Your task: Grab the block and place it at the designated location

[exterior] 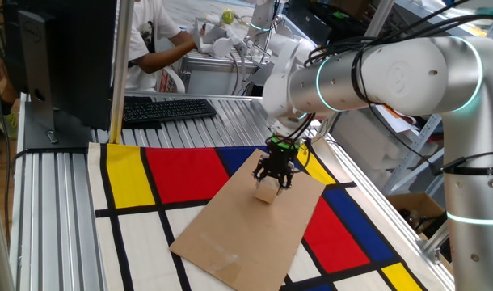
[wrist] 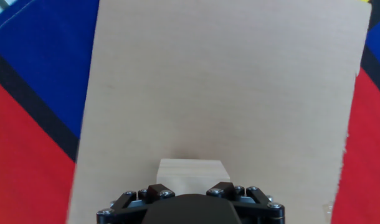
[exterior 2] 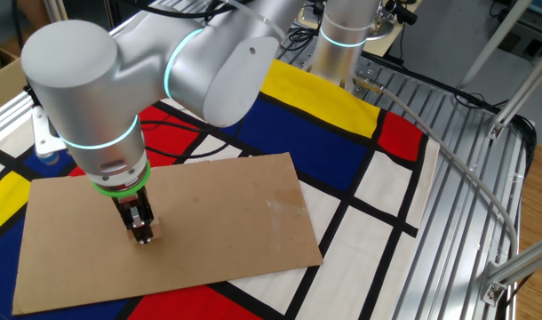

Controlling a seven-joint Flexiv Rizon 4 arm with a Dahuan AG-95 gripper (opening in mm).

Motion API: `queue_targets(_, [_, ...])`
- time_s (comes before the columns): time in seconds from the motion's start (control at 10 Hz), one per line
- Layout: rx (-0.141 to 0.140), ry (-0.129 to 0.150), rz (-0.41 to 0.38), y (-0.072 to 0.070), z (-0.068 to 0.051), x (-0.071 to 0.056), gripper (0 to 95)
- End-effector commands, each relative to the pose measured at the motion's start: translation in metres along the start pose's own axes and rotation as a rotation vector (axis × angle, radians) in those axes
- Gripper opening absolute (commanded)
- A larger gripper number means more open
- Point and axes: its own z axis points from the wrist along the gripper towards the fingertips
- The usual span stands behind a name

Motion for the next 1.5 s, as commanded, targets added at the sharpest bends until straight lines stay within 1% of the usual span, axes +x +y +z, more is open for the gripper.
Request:
queue_targets(0.1, [-0.007,0.005,0.004,0.0004,0.0006,-0.0003,0.0])
queue_targets(0.2, [-0.011,0.006,0.003,0.0007,0.0012,-0.0003,0.0])
queue_targets(0.6, [-0.009,0.006,0.009,0.0007,0.0037,0.0016,0.0])
queue_targets(0.7, [-0.009,0.002,0.019,0.0002,0.0047,0.003,0.0])
queue_targets(1.1, [0.006,0.003,0.081,-0.0003,0.0056,0.0039,0.0])
queue_targets(1.2, [-0.001,0.002,0.099,-0.0006,0.0059,0.004,0.0])
queue_targets(1.3, [0.002,0.003,0.112,-0.0007,0.0061,0.0041,0.0])
queue_targets(1.5, [-0.003,0.008,0.132,-0.0009,0.0066,0.0041,0.0])
